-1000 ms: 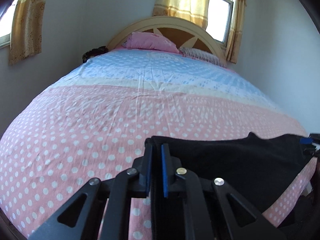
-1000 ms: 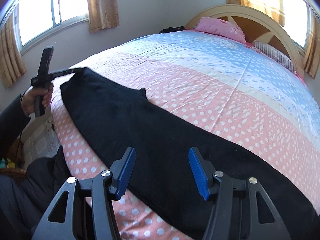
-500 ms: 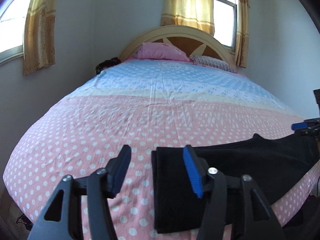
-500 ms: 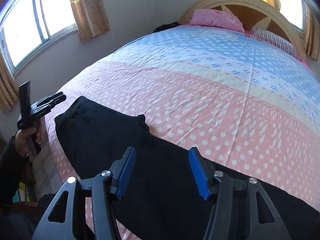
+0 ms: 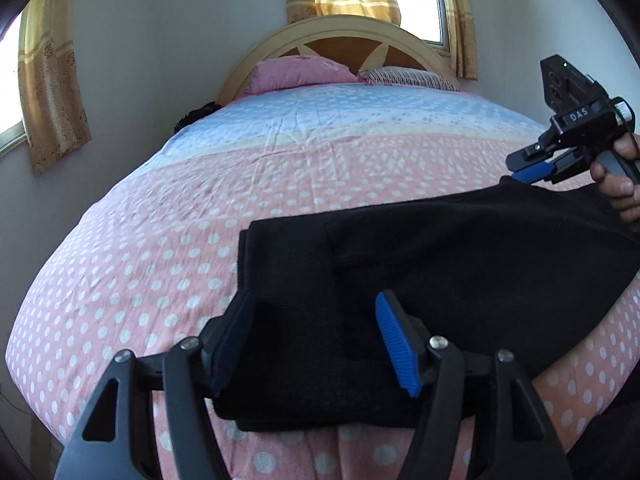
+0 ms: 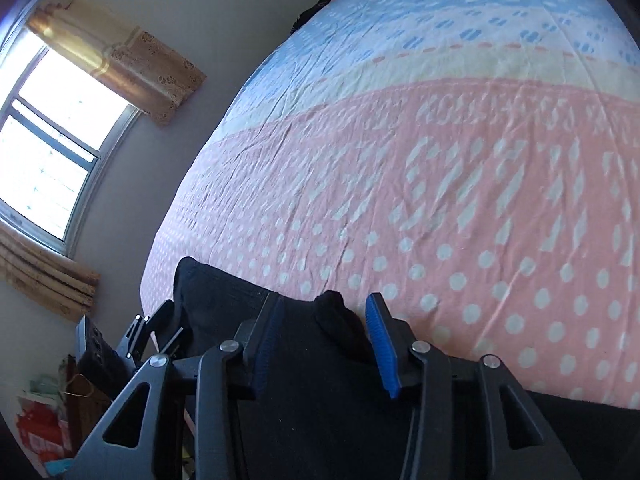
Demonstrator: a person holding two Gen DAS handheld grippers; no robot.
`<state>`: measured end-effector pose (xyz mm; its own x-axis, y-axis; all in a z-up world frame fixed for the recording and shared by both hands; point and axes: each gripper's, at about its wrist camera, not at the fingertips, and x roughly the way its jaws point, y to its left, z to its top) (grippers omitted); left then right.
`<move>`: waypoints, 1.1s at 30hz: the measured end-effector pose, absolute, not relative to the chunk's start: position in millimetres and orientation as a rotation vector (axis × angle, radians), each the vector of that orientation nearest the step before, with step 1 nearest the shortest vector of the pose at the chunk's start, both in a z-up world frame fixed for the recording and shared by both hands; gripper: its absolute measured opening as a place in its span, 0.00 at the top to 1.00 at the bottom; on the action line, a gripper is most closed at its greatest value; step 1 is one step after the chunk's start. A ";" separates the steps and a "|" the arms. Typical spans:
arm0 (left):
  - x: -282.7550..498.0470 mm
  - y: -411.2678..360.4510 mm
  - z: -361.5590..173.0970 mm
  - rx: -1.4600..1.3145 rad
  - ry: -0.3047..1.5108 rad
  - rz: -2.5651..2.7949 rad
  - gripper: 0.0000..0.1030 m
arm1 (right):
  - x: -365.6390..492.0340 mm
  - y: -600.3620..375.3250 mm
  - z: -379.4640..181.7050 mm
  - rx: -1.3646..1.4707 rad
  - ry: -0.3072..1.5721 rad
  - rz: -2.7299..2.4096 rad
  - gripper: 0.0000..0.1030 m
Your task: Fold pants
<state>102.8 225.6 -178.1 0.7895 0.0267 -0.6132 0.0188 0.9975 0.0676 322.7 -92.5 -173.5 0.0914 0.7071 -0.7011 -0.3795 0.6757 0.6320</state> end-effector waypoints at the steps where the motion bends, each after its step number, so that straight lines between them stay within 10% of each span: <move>1: 102.0 226.4 -178.0 0.064 0.659 0.008 0.32 | 323.2 -88.7 -178.6 0.342 1.258 0.838 0.80; 11: 103.5 238.0 -181.0 -0.071 0.693 0.003 0.25 | 326.1 -77.6 -182.3 0.265 1.215 0.750 0.93; 16: 87.5 213.0 -156.1 -0.002 0.628 0.006 0.25 | 304.1 -115.5 -153.1 0.228 1.111 0.728 0.47; 33: 95.6 -80.0 -107.0 0.298 0.579 -0.641 0.25 | 156.6 -501.0 -83.1 0.444 0.758 0.031 0.47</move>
<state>95.6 -80.0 -107.0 0.6520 -0.4752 -0.5908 0.6362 0.7668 0.0854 156.6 -501.0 -83.1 0.7301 0.1846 -0.6579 0.1306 0.9073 0.3996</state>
